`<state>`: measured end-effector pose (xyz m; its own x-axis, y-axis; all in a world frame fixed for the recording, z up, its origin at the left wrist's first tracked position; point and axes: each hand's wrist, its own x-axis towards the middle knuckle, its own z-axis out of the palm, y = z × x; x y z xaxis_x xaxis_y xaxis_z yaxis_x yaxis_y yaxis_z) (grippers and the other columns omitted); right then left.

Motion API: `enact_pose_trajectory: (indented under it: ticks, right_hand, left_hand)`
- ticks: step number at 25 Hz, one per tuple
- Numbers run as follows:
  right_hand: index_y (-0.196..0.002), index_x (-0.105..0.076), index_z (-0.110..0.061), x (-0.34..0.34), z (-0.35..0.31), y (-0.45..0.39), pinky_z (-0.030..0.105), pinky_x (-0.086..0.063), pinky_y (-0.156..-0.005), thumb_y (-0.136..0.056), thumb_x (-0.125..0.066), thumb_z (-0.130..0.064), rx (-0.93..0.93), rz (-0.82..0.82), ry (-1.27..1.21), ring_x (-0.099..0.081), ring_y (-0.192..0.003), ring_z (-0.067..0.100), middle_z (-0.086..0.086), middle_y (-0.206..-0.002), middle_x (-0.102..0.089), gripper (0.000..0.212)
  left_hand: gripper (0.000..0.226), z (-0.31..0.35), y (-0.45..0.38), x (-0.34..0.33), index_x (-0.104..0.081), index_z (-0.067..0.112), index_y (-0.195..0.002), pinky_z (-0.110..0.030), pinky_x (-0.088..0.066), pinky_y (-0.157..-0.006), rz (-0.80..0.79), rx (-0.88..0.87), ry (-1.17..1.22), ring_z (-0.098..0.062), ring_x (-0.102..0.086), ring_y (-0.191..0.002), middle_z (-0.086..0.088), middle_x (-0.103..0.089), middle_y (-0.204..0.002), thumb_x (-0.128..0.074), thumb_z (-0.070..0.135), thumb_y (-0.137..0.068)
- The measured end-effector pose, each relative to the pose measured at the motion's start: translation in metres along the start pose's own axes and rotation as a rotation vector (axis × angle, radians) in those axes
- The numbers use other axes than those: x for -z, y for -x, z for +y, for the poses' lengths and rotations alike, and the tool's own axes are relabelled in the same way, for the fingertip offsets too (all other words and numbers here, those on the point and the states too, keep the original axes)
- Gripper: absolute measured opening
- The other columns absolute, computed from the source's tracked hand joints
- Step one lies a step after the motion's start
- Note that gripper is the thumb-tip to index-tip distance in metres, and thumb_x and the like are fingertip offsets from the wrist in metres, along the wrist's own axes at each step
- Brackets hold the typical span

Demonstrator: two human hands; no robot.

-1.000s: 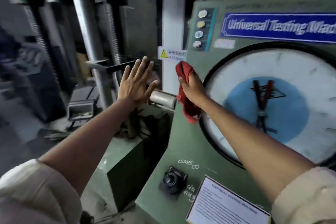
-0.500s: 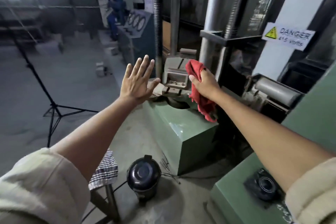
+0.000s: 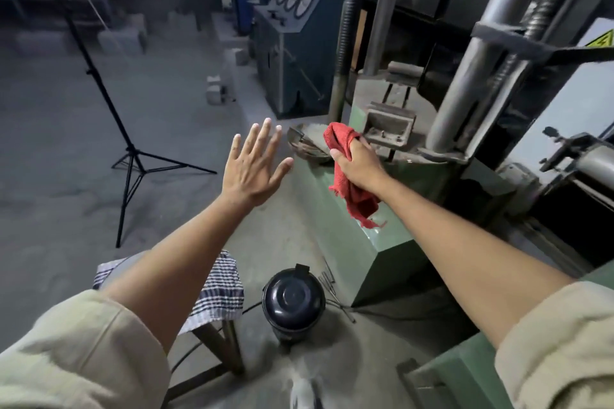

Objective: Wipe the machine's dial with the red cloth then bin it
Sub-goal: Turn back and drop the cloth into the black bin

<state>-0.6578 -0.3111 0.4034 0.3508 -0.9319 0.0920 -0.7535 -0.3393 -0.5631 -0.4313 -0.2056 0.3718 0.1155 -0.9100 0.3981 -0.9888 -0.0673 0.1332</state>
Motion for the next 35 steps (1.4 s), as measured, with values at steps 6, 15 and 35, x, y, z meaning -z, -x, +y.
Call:
enact_pose_trajectory:
  ticks: [6,15,35]
  right_hand:
    - [-0.148,-0.05,-0.004,-0.069,-0.002,-0.019,0.038,-0.037,-0.118,-0.102,-0.058,-0.038,0.009,-0.111,0.005,-0.047,-0.143,0.036,0.023,-0.155,-0.046,0.058]
    - [-0.138,-0.055,-0.005,-0.12,0.007,-0.061,0.045,-0.042,-0.114,-0.101,-0.057,-0.044,0.006,-0.265,0.093,-0.052,-0.136,0.039,0.021,-0.15,-0.048,0.053]
    - [-0.125,-0.059,-0.013,-0.409,0.181,-0.021,0.045,-0.053,-0.099,-0.095,-0.068,-0.037,-0.068,-0.92,0.263,-0.062,-0.123,0.038,0.014,-0.134,-0.062,0.039]
  left_hand:
    - [0.075,-0.058,0.022,-0.038,-0.016,0.024,-0.167,-0.05,-0.009,-0.129,-0.045,0.067,-0.04,-0.024,-0.011,-0.162,-0.003,-0.009,-0.176,-0.024,0.065,-0.104]
    - [0.077,-0.093,-0.014,-0.075,-0.016,0.024,-0.167,-0.052,-0.012,-0.128,-0.092,0.065,-0.056,-0.025,-0.012,-0.162,-0.003,-0.01,-0.176,-0.021,0.067,-0.103]
    - [0.077,-0.12,0.063,-0.338,0.001,0.027,-0.167,-0.048,-0.001,-0.13,-0.558,0.129,0.015,-0.02,0.003,-0.162,0.002,0.007,-0.175,-0.016,0.067,-0.103]
